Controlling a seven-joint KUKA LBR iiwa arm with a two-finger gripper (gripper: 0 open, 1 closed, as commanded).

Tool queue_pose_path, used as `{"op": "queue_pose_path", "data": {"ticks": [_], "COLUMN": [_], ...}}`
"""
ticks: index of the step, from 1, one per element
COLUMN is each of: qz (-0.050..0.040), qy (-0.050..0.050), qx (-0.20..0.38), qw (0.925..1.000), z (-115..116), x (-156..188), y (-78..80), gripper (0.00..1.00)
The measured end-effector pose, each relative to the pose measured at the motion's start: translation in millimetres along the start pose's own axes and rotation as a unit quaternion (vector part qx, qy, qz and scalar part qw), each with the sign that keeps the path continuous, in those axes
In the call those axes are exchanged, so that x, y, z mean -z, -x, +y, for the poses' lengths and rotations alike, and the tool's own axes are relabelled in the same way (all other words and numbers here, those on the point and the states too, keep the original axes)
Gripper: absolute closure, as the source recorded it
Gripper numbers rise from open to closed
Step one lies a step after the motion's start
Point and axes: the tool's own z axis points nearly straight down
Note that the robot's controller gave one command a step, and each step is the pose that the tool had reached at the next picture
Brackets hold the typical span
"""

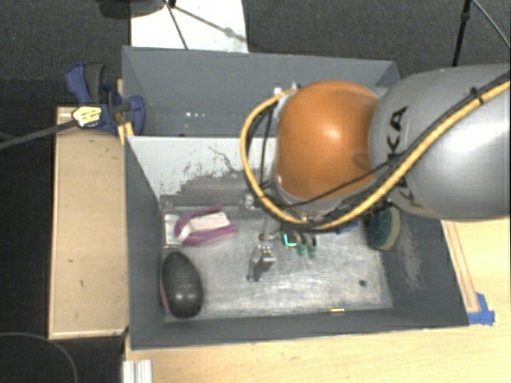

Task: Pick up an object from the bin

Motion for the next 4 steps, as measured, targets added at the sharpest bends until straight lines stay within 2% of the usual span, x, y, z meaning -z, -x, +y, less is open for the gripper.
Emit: {"op": "queue_pose_path", "data": {"ticks": [1, 2, 3, 4], "qz": [-0.0048, -0.0064, -0.0075, -0.0052], "qy": [0.002, 0.002, 0.002, 0.002], "qx": [0.035, -0.014, -0.002, 0.017], "qw": [0.9994, 0.9999, 1.0000, 0.9998], "z": [63.5, 70.2, 65.9, 55.6], "x": [-157.6, -124.7, -123.8, -154.0], "y": [88.3, 88.2, 92.7, 91.4], "gripper": [0.00, 0.00, 0.00, 0.00]}}
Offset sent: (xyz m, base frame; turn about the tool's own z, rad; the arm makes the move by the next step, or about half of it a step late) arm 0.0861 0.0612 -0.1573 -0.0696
